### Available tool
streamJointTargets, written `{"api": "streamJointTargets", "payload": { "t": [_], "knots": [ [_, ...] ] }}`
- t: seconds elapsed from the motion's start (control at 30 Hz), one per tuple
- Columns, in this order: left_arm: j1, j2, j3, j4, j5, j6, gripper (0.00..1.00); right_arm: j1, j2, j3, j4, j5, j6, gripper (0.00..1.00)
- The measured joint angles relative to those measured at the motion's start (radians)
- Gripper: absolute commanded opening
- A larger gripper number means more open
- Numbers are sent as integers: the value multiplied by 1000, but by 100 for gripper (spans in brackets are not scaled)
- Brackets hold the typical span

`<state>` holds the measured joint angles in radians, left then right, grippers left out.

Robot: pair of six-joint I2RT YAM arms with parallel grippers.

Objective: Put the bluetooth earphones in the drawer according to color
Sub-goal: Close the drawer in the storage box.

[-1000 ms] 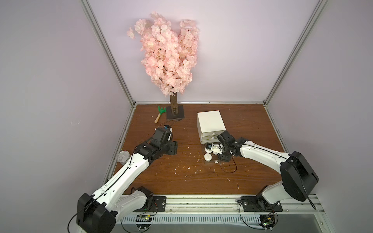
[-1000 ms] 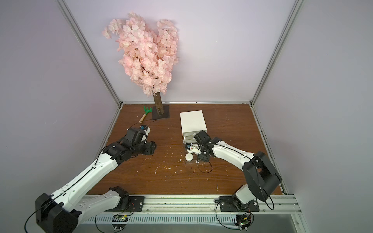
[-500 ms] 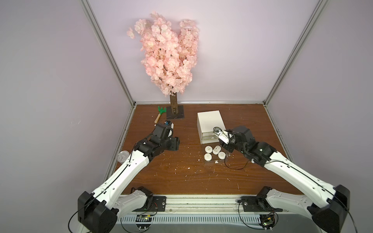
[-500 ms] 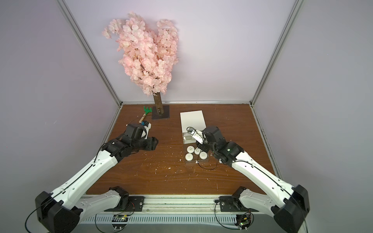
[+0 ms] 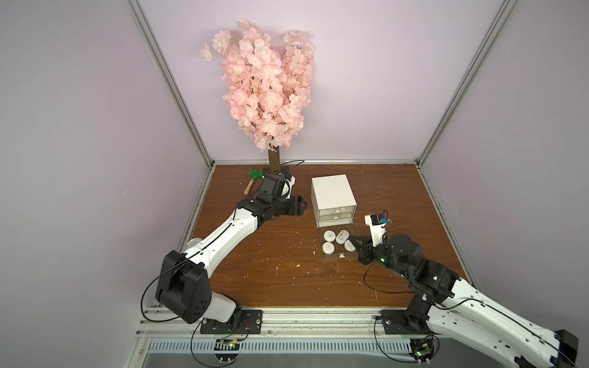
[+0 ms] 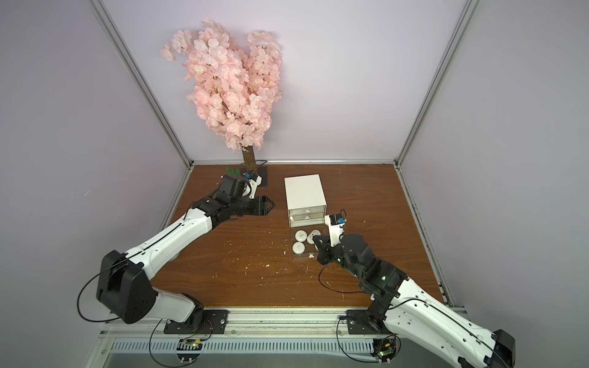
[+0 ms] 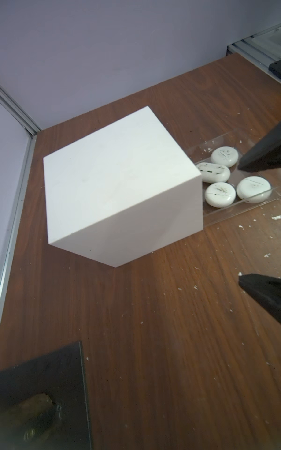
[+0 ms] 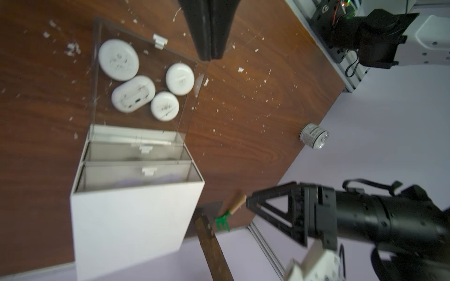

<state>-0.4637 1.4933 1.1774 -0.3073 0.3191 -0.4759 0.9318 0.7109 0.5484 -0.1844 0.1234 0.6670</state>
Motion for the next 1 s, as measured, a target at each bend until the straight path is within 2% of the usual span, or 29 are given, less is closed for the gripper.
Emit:
{"api": "streamJointTargets", "payload": {
  "t": [0.2, 0.37, 0.5, 0.8, 1.0],
  "knots": [
    [-2, 170, 101, 103, 60, -75, 57, 156, -16, -126, 39, 105, 247, 0],
    [-12, 254, 161, 123, 69, -89, 55, 285, -92, -219, 67, 249, 444, 0],
    [-29, 293, 184, 129, 69, -93, 54, 382, -81, -226, 61, 373, 567, 0],
    [-51, 355, 228, 130, 69, -96, 43, 491, 58, -287, 121, 521, 805, 0],
    [-51, 360, 232, 131, 66, -94, 43, 509, 71, -341, 151, 604, 940, 0]
  ]
}}
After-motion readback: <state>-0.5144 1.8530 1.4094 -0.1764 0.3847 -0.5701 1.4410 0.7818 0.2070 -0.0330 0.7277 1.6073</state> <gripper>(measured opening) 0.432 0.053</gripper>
